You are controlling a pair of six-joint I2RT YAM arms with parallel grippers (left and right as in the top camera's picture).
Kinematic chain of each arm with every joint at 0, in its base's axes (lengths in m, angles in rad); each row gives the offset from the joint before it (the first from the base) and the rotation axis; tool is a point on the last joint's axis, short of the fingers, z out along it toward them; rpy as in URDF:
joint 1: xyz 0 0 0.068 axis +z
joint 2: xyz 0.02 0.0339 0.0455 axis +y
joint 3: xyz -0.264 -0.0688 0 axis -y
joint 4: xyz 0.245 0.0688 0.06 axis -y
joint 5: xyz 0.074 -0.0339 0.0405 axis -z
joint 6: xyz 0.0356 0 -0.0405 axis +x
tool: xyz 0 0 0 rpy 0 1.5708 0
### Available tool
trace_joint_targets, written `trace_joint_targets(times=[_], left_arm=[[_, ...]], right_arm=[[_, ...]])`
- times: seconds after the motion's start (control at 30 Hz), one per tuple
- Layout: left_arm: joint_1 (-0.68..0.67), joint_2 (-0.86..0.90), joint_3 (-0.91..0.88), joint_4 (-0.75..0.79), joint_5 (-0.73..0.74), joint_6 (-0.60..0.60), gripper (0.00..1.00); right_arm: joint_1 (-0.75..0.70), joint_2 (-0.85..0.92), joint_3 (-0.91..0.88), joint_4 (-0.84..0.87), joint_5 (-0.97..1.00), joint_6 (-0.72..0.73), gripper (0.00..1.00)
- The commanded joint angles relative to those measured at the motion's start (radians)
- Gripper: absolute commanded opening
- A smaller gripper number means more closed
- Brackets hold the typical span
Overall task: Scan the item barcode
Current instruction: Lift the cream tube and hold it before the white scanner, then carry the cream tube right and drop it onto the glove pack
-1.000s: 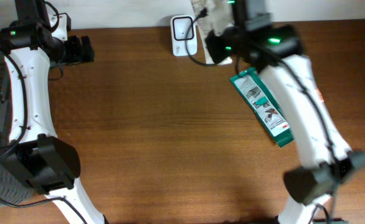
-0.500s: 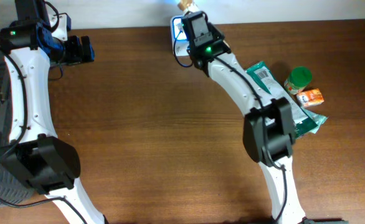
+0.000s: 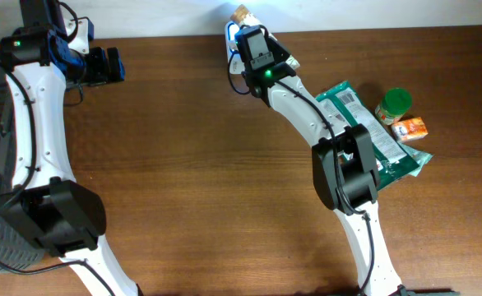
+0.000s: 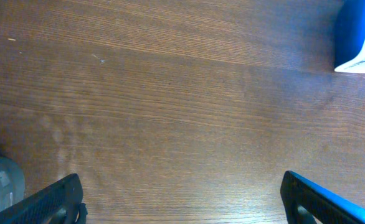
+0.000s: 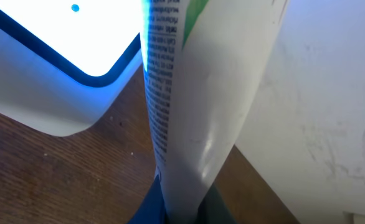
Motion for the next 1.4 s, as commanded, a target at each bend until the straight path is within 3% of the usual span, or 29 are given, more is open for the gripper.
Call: trace_joint_targets(times=[0.0, 0.2, 0.47, 0.63, 0.77, 0.9, 1.07, 1.2, 1.37], left_arm=[[0.0, -0.015, 0.016, -0.002, -0.003, 0.016, 0.99], [0.0, -0.015, 0.016, -0.001, -0.003, 0.016, 0.99], [0.0, -0.015, 0.016, -0.001, -0.003, 0.016, 0.99], [0.0, -0.015, 0.016, -0.001, -0.003, 0.016, 0.99], [0.0, -0.015, 0.016, -0.001, -0.003, 0.016, 0.99], [0.0, -0.015, 0.016, -0.001, -0.003, 0.016, 0.99], [0.0, -0.015, 0.016, -0.001, -0.003, 0.016, 0.99], [0.0, -0.015, 0.016, -0.001, -0.003, 0.016, 0.99], [0.0, -0.015, 0.016, -0.002, -0.003, 0.016, 0.99]], right_arm=[[0.021, -0.029, 0.021, 0.019, 0.038, 0.008, 0.04], [0.035, -0.06, 0.021, 0.011, 0.034, 0.01, 0.04], [0.037, -0.199, 0.021, -0.155, -0.121, 0.209, 0.04], [0.035, -0.367, 0.021, -0.362, -0.302, 0.396, 0.04], [0.015, -0.522, 0.021, -0.584, -0.333, 0.553, 0.04], [-0.042, -0.613, 0.021, -0.814, -0.333, 0.586, 0.04], [-0.178, -0.584, -0.034, -1.085, -0.333, 0.649, 0.04], [-0.293, -0.553, -0.195, -1.109, -0.325, 0.645, 0.04], [-0.402, -0.55, -0.37, -1.014, -0.315, 0.636, 0.04]])
